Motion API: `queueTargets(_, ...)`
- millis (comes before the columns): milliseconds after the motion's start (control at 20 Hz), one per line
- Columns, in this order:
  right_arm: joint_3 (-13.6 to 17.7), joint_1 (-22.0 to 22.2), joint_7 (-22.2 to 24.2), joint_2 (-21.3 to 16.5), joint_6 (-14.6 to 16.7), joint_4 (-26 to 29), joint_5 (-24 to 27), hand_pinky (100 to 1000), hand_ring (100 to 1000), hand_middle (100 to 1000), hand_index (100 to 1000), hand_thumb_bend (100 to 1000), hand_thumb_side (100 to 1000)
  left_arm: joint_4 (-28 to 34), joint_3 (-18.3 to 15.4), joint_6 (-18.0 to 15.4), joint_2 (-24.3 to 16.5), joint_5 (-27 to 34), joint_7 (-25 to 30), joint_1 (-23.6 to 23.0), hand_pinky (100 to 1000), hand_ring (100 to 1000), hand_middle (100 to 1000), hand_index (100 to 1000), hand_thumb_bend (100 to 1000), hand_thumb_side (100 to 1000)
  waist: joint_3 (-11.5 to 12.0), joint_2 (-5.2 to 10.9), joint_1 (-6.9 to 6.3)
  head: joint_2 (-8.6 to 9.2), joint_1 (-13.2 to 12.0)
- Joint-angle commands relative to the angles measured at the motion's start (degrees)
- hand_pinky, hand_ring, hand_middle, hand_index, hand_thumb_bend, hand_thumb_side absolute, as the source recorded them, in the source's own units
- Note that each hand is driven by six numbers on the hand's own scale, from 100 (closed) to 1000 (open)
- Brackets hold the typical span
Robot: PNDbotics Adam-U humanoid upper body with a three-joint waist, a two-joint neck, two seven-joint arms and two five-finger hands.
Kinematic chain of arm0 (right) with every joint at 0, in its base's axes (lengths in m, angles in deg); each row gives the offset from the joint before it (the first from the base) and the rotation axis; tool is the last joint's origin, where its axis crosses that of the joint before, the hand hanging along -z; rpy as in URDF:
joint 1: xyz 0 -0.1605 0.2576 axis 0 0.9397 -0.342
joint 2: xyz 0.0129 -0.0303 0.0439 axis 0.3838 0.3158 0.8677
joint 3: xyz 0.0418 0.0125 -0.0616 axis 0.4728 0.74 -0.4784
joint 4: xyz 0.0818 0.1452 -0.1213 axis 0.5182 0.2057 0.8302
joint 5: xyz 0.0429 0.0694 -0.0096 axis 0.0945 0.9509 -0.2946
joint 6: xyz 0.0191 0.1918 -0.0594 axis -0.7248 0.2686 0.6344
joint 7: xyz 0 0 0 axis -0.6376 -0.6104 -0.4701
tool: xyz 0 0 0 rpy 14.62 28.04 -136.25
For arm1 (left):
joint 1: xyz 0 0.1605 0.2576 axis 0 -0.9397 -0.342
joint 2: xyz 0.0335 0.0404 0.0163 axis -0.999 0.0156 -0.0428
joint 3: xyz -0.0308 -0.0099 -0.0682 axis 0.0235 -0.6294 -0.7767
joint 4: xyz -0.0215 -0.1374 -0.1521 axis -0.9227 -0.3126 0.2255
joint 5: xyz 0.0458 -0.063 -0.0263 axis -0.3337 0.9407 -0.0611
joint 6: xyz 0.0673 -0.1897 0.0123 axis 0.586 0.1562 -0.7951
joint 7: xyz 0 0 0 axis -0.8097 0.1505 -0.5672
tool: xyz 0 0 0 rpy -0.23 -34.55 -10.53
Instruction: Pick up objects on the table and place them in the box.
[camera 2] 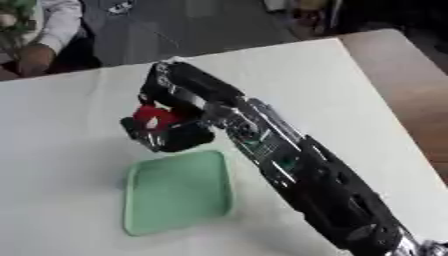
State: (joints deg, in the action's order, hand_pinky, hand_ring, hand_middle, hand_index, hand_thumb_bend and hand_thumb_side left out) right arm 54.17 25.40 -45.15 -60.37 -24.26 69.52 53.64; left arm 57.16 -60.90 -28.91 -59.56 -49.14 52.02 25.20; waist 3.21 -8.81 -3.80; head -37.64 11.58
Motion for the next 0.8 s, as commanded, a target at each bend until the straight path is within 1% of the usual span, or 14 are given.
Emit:
queueTargets(50, 0.2, -0.1, -0.2, -0.7, 0.6, 0.9, -0.5, 100, 100, 100, 100, 100, 294, 1.0, -0.5, 0.1, -1.4, -0.2, -0.2, 0.9, 366, 538, 623, 738, 530, 683, 0.1, 1.09, 0.12, 0.20, 0.0)
queueTargets(550, -0.3, 2.8, -1.2, -0.7, 1.6, 0.3, -0.8, 100, 100, 100, 100, 100, 329, 1.0, -0.5, 0.0, -1.5, -0.2, -0.2, 1.0, 366, 537, 623, 738, 530, 684, 0.0, 1.01, 0.07, 0.58, 0.2)
queueTargets(800, -1.0, 4.5, -2.6, -0.1, 2.3, 0.3, -0.8, 100, 100, 100, 100, 100, 333, 1.0, -0.5, 0.0, -1.6, -0.1, -0.2, 1.0, 365, 537, 623, 738, 531, 684, -0.1, 1.02, -0.06, 0.21, 0.1)
